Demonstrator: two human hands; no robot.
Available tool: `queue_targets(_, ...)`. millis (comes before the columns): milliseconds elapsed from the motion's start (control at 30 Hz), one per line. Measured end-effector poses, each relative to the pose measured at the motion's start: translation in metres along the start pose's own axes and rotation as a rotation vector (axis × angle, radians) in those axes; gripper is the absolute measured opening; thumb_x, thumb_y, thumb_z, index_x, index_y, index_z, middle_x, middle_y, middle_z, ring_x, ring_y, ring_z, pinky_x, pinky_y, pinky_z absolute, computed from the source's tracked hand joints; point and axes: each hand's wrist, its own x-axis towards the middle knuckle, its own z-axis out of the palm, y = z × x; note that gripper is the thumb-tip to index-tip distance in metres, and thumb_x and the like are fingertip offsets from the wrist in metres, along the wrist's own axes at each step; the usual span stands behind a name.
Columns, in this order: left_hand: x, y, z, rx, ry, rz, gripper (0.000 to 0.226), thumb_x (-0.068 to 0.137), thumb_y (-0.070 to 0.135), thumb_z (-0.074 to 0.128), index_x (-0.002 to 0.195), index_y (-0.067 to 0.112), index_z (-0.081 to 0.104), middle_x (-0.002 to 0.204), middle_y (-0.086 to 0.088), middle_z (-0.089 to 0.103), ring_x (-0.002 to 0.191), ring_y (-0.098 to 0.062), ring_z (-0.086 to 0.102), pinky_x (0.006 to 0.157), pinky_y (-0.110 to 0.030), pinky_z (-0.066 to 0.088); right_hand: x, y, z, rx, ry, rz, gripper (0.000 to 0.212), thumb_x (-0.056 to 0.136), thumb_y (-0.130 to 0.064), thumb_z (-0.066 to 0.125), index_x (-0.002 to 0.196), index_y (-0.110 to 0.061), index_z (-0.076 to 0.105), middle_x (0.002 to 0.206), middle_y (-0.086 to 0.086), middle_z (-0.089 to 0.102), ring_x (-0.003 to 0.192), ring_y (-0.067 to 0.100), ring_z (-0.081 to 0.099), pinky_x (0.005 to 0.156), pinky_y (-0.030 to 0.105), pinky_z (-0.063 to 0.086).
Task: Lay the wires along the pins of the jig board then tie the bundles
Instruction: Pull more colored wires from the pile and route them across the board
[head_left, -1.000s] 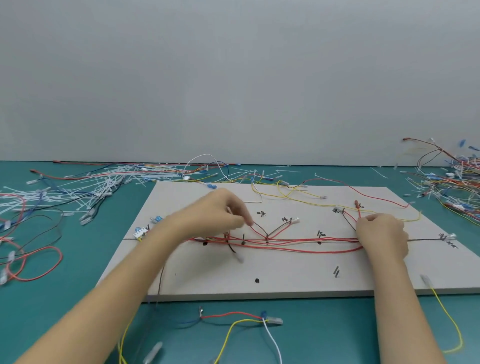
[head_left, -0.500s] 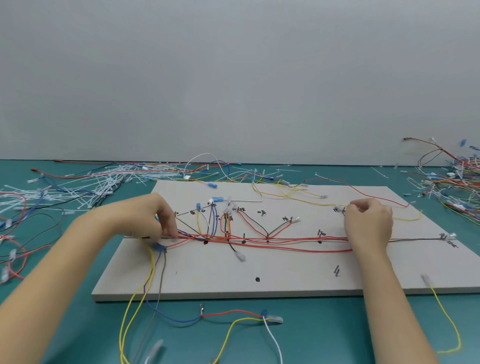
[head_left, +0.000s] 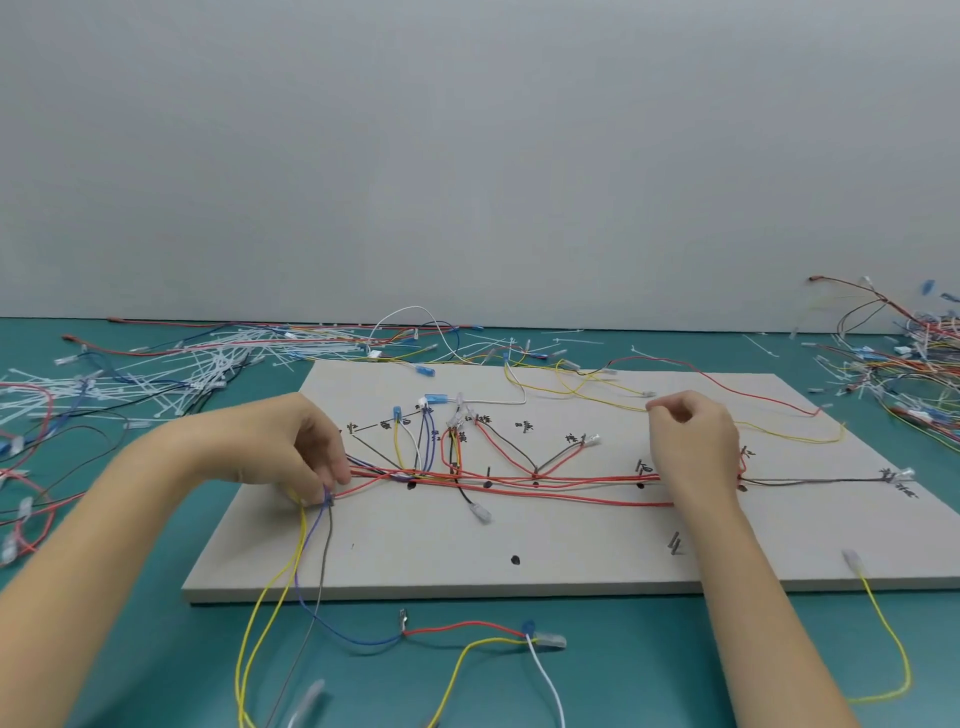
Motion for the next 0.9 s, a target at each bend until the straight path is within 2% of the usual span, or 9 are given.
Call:
queue_targets(167, -0.003, 0.007, 0.004, 0.024, 0.076, 0.037, 0.018, 0.064, 0.018, 0.073, 0.077, 0.031, 0.077, 0.073, 0.000, 0.073, 0.063, -0.010, 0.064, 0.065, -0.027, 0.051, -0.010, -0.011, 0.009, 0.102, 0.060, -0.118, 0.019, 0.086, -0.009, 0.052, 0.083, -0.020, 0.066, 0.100, 0.004, 0.062, 0.080, 0.007, 0.046, 0.066, 0.022, 0.027)
queue_targets(267, -0.004, 0.018, 0.009, -0.071, 0.145, 0.123, 0.011, 0.074, 0.016, 0.078, 0.075, 0.026, 0.077, 0.066, -0.004, 0.066, 0.059, -0.010, 0.054, 0.057, -0.022, 0.042, -0.018, -0.021, 0.014, 0.203, 0.037, -0.193, 0.019, 0.084, -0.005, 0.053, 0.082, -0.019, 0.066, 0.094, 0.002, 0.062, 0.076, 0.003, 0.048, 0.065, 0.018, 0.033)
queue_targets(367, 0.000, 0.037, 0.021, -0.229, 0.259, 0.218, 0.014, 0.081, 0.011, 0.074, 0.072, 0.021, 0.076, 0.069, 0.004, 0.070, 0.060, -0.002, 0.059, 0.058, -0.012, 0.046, -0.031, -0.034, 0.019, 0.320, -0.065, -0.228, 0.020, 0.084, -0.002, 0.056, 0.080, -0.019, 0.067, 0.085, -0.002, 0.064, 0.068, -0.001, 0.052, 0.062, 0.013, 0.040)
queue_targets(433, 0.003, 0.053, 0.033, -0.321, 0.340, 0.245, 0.014, 0.080, 0.011, 0.073, 0.069, 0.018, 0.075, 0.064, 0.002, 0.068, 0.058, -0.002, 0.056, 0.058, -0.013, 0.043, -0.042, -0.045, 0.021, 0.449, -0.270, -0.204, 0.017, 0.087, -0.005, 0.058, 0.082, -0.016, 0.069, 0.075, 0.000, 0.065, 0.063, 0.007, 0.056, 0.056, 0.020, 0.045)
queue_targets(500, 0.008, 0.064, 0.045, -0.376, 0.400, 0.251, 0.011, 0.079, 0.015, 0.074, 0.068, 0.013, 0.074, 0.071, -0.013, 0.068, 0.065, -0.009, 0.055, 0.066, -0.024, 0.042, -0.052, -0.056, 0.021, 0.608, -0.634, -0.093, 0.018, 0.091, -0.026, 0.060, 0.089, -0.012, 0.072, 0.074, 0.006, 0.068, 0.061, 0.017, 0.060, 0.050, 0.022, 0.046)
queue_targets(567, 0.012, 0.069, 0.054, -0.403, 0.453, 0.256, 0.013, 0.075, 0.023, 0.073, 0.067, 0.013, 0.074, 0.075, -0.025, 0.063, 0.067, -0.016, 0.047, 0.067, -0.032, 0.035, -0.058, -0.062, 0.020, 0.626, -1.014, 0.017, 0.040, 0.087, -0.046, 0.058, 0.101, -0.012, 0.072, 0.084, 0.011, 0.071, 0.067, 0.022, 0.064, 0.055, 0.026, 0.051)
queue_targets(633, 0.014, 0.070, 0.058, -0.427, 0.457, 0.260, 0.015, 0.078, 0.021, 0.074, 0.066, 0.013, 0.073, 0.068, -0.023, 0.058, 0.064, -0.014, 0.044, 0.064, -0.029, 0.033, -0.065, -0.062, 0.019, 0.561, -1.277, 0.027, 0.037, 0.085, -0.040, 0.064, 0.110, -0.013, 0.069, 0.095, 0.012, 0.072, 0.075, 0.025, 0.067, 0.064, 0.029, 0.054)
queue_targets(767, 0.014, 0.068, 0.061, -0.502, 0.426, 0.300, 0.018, 0.087, 0.019, 0.070, 0.070, 0.019, 0.075, 0.066, 0.003, 0.067, 0.061, 0.000, 0.054, 0.058, -0.008, 0.040, -0.070, -0.058, 0.015, 0.556, -1.514, 0.012, 0.012, 0.089, -0.015, 0.066, 0.098, -0.009, 0.070, 0.099, 0.017, 0.071, 0.074, 0.025, 0.067, 0.070, 0.032, 0.056)
queue_targets(900, 0.012, 0.065, 0.063, -0.463, 0.324, 0.321, 0.025, 0.079, 0.046, 0.068, 0.075, 0.023, 0.077, 0.082, -0.017, 0.069, 0.073, -0.010, 0.054, 0.072, -0.027, 0.039, -0.063, -0.060, 0.006, 0.673, -1.588, 0.075, 0.010, 0.094, -0.016, 0.055, 0.091, -0.011, 0.063, 0.100, 0.012, 0.068, 0.065, 0.022, 0.068, 0.060, 0.027, 0.055)
